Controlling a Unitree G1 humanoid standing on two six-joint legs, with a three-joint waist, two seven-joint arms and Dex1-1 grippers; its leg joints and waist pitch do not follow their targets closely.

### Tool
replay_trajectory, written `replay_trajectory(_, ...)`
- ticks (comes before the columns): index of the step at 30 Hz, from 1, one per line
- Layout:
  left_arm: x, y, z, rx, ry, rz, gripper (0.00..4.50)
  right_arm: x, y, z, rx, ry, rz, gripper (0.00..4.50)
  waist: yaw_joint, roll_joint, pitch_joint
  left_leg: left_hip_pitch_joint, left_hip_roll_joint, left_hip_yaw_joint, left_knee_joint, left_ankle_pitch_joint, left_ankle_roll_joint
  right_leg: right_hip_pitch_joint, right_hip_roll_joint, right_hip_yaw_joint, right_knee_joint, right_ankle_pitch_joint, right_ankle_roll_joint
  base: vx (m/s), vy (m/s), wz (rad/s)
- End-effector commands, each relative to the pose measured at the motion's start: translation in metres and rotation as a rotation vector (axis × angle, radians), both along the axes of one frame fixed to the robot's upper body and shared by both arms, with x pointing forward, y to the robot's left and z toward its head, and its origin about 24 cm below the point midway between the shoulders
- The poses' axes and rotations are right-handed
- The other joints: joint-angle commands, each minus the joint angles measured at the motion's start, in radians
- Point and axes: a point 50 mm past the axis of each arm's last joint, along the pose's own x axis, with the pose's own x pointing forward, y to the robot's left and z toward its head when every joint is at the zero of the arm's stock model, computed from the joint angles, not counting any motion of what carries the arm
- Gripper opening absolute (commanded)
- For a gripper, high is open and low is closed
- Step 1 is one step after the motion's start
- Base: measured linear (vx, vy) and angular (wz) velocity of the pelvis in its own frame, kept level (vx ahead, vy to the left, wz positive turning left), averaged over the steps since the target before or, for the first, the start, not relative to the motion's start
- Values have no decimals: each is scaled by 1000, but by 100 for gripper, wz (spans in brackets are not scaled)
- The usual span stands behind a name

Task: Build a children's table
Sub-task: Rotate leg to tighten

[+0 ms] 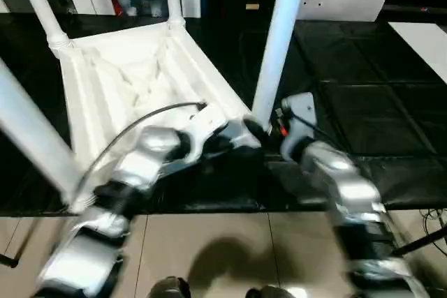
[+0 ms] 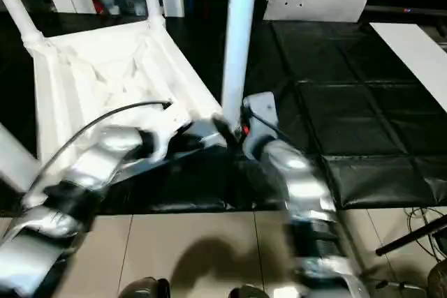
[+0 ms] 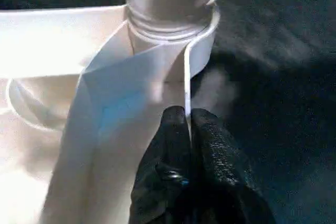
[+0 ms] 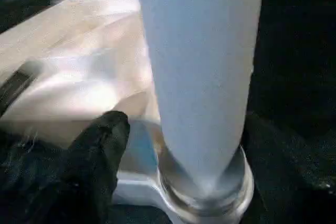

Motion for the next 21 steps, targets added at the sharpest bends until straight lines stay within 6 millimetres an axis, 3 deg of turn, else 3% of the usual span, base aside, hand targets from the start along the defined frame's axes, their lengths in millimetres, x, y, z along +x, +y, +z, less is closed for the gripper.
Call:
replay_trajectory(1,-10,-4,0,31,1,-164,0,-6,6,5,15,-31,159,363,10,-5,-80,20,72,-40,-53,-96,87,59,-111,63,-66,33,-217,0,0,0)
replay_trajectory(4,-19,5,1,65,33,-302,0,-10,-7,8,-41,-49,336,363,16,-3,-75,26,76,-36,-54,-127,81,50,-109,62,-70,-26,-226,0,0,0)
replay_trajectory(8,-27,6,3,65,71,-418,0,-17,-12,10,-59,-47,500,363,38,0,-73,35,84,-33,-56,-158,60,39,-109,61,-69,-87,-235,0,0,0)
replay_trajectory(12,-36,5,7,79,104,-551,0,-23,-18,12,-82,-12,690,336,57,-2,-73,34,84,-31,-55,-159,57,38,-111,61,-68,-98,-237,0,0,0)
replay_trajectory(21,-31,7,9,119,92,-580,0,-31,-21,11,-139,51,900,293,64,-9,-74,28,82,-35,-54,-150,64,42,-114,60,-70,-123,-228,0,0,0)
